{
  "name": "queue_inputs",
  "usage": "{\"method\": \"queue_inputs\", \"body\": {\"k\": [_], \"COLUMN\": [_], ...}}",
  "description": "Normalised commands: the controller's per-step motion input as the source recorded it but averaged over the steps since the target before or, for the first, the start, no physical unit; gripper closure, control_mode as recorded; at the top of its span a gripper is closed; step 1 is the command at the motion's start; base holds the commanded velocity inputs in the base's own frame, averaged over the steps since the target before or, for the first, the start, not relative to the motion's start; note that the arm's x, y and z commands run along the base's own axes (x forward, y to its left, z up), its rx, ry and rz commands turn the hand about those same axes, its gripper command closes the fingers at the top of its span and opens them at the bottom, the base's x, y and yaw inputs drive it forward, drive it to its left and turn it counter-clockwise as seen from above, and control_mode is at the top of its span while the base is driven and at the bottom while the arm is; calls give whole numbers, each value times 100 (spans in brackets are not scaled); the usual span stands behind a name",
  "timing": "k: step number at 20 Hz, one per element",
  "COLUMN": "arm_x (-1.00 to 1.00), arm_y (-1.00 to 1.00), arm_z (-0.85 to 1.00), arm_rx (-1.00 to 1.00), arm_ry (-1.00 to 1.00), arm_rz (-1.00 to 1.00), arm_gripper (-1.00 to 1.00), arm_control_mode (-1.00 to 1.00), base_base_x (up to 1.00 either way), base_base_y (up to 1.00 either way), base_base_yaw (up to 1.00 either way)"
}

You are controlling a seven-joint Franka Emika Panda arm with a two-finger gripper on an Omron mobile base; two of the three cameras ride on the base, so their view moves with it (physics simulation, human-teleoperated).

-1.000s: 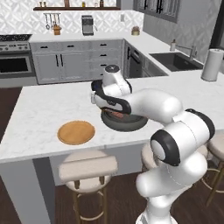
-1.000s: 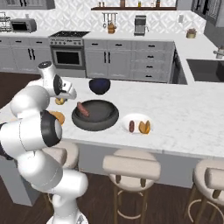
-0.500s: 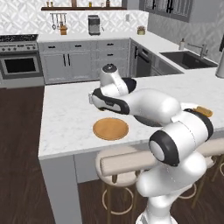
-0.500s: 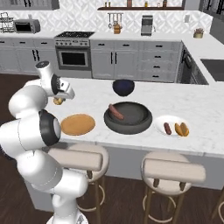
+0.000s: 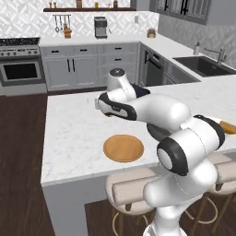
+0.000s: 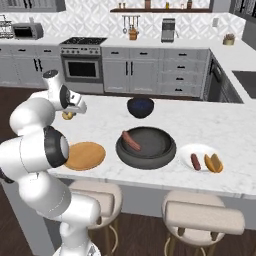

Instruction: Place one bun and one sausage from the bowl on each plate.

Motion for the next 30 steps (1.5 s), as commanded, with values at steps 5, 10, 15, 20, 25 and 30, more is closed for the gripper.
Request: {"method": "queue_inputs", "body": {"k": [5,10,15,20,25,30], "arm_x": [0,-5,-72,-58,-43,-68], "arm_y": [0,0,-1,-15,-44,0], "arm_z": [0,-9,-43,-48,-35,-44], "arm_rx": [0,0,0,0,0,0], "arm_ry": [0,0,4,9,8,1], "arm_rz": [0,-1,-4,-5,0,0], "arm_gripper": [100,100,100,100,100,100], "arm_control_mode": [100,-100,-100,-100,-100,-100], "base_base_x": [45,0,0,0,0,0], "base_base_y": [8,0,0,0,0,0], "base_base_yaw": [0,0,0,0,0,0]}}
